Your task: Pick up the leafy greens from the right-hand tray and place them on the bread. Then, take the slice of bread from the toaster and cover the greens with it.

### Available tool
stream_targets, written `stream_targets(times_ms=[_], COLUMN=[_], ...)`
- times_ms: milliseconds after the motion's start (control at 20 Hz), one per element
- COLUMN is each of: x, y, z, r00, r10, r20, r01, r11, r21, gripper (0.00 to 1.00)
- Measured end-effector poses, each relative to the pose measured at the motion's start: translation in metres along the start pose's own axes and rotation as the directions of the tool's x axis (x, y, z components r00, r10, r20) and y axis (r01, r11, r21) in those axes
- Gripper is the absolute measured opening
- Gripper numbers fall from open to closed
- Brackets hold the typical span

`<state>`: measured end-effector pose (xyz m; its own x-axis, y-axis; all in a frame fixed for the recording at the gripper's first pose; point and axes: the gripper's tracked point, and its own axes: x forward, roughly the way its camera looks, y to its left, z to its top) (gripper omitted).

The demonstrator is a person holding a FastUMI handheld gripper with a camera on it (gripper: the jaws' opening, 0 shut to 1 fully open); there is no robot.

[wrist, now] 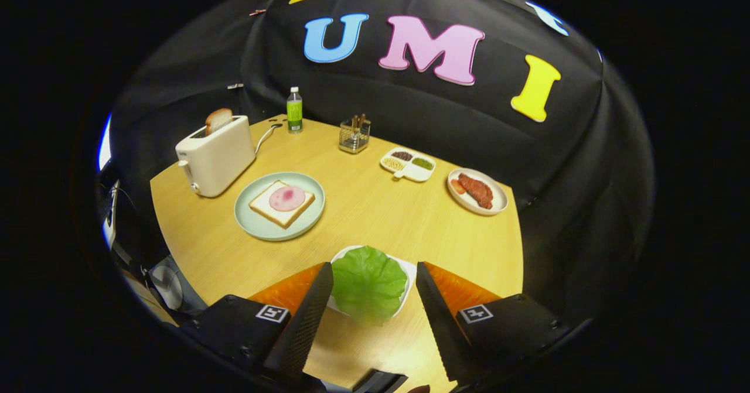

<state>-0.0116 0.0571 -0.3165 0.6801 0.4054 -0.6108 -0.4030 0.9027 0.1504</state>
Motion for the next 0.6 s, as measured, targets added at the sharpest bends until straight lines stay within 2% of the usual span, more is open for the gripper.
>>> stream_targets(times_ms=[100,300,500,600], x=[0.025,0.059,0.086,0.096], y=[0.002,0.014,0.013,0.013], z=[-0.025,-0.07,-0.075,-0.077], r00=[0.997,0.975,0.965,0.959], r10=[0.029,0.1,0.118,0.132], r20=[-0.075,-0.197,-0.233,-0.251], r01=[-0.03,-0.101,-0.114,-0.121], r11=[1.0,0.995,0.993,0.991], r21=[-0.006,0.005,0.031,0.061], gripper=[0.89,0.78,0.71,0.71])
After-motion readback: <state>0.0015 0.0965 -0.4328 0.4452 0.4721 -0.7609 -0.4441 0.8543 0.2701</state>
